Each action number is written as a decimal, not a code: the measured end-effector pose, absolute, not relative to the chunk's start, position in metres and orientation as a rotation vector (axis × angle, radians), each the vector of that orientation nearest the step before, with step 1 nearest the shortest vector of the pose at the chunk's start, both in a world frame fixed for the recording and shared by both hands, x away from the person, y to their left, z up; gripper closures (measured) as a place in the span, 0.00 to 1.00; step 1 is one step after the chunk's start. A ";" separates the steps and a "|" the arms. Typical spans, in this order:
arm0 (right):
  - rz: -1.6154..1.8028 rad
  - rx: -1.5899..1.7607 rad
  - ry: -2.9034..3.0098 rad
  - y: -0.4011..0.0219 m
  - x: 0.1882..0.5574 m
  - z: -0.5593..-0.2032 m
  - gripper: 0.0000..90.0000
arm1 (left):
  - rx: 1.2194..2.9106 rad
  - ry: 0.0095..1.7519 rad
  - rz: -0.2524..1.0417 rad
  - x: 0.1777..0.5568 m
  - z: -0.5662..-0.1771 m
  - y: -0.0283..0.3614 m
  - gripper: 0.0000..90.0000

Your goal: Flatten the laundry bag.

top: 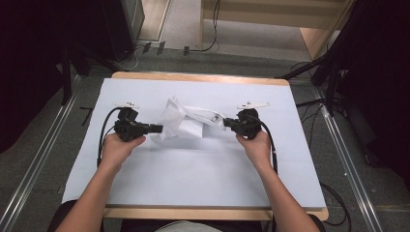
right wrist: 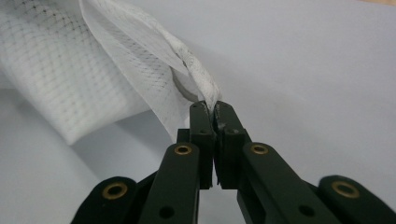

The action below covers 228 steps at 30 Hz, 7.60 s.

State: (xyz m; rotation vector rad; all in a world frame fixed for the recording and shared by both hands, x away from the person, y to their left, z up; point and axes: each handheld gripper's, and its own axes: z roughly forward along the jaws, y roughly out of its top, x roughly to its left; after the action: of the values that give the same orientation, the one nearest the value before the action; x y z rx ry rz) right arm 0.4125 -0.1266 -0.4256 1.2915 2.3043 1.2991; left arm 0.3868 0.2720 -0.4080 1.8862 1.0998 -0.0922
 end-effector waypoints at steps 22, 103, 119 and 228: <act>1.184 1.432 2.332 -0.162 0.420 -0.439 0.99 | 1.839 1.247 -0.168 0.411 -0.433 0.295 0.92; 1.018 1.051 2.632 -0.059 0.395 -0.462 0.99 | 1.938 1.302 -0.052 0.408 -0.439 0.315 1.00; 1.186 1.142 2.594 -0.124 0.397 -0.430 1.00 | 1.774 1.281 -0.024 0.400 -0.404 0.343 1.00; 1.288 0.957 2.651 -0.018 0.438 -0.397 1.00 | 1.911 1.349 0.027 0.398 -0.455 0.326 0.71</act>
State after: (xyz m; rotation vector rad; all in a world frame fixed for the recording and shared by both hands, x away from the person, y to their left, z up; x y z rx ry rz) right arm 0.4380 -0.0180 -0.3974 0.9571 2.6512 1.2876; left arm 0.3976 0.3263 -0.4555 1.9112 1.3485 0.0274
